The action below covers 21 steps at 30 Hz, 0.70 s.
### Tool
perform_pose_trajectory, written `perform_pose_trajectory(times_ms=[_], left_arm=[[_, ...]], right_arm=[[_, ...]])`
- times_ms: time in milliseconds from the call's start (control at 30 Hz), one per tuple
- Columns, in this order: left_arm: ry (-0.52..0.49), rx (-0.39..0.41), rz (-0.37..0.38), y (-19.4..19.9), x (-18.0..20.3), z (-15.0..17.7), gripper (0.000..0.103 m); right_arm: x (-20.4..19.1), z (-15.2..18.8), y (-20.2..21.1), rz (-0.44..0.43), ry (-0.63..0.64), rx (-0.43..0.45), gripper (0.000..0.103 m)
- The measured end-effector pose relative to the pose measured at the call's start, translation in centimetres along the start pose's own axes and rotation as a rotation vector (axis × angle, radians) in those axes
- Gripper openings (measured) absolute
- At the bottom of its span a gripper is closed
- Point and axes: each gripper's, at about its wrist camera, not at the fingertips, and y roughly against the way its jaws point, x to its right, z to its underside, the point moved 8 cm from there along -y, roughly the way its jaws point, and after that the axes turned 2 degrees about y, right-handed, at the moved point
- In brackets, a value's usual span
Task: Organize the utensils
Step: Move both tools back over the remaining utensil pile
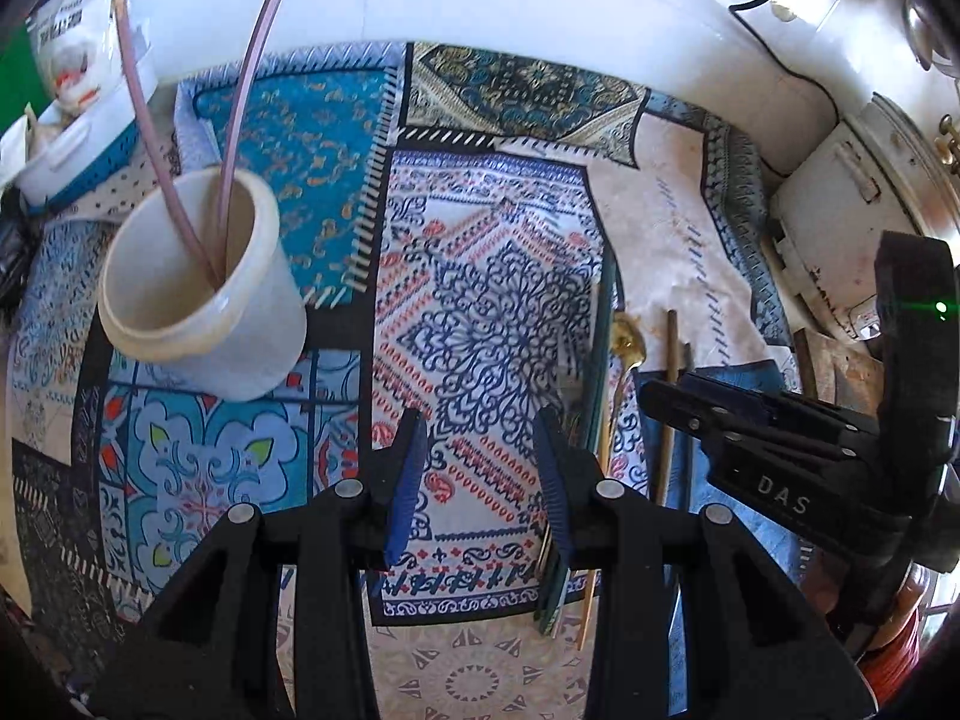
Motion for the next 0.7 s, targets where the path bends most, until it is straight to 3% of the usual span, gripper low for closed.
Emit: perform_pose_trajectory(times_ms=[133,267,533,700], left_arm=[[0.013,-0.010,-0.009,-0.2,-0.7,0.7,0.036],[0.020,-0.010,-0.015,-0.2,-1.1,0.9,0.036],[0.012,0.002,-0.022,0.2,-1.3,0.7,0.036],[-0.005,-0.001,-0.024,0.1,-1.1,0.5,0.036]], right_arm=[[-0.3,0.2,-1.4,-0.005,0.006,-0.027,0.027],[-0.5,0.4,-2.3,-0.024,-0.006,-0.054,0.015],[-0.9,0.0,-3.4,-0.035,-0.018,-0.067,0.013],[-0.2,0.0,-3.0,-0.034,-0.035,-0.059,0.004]])
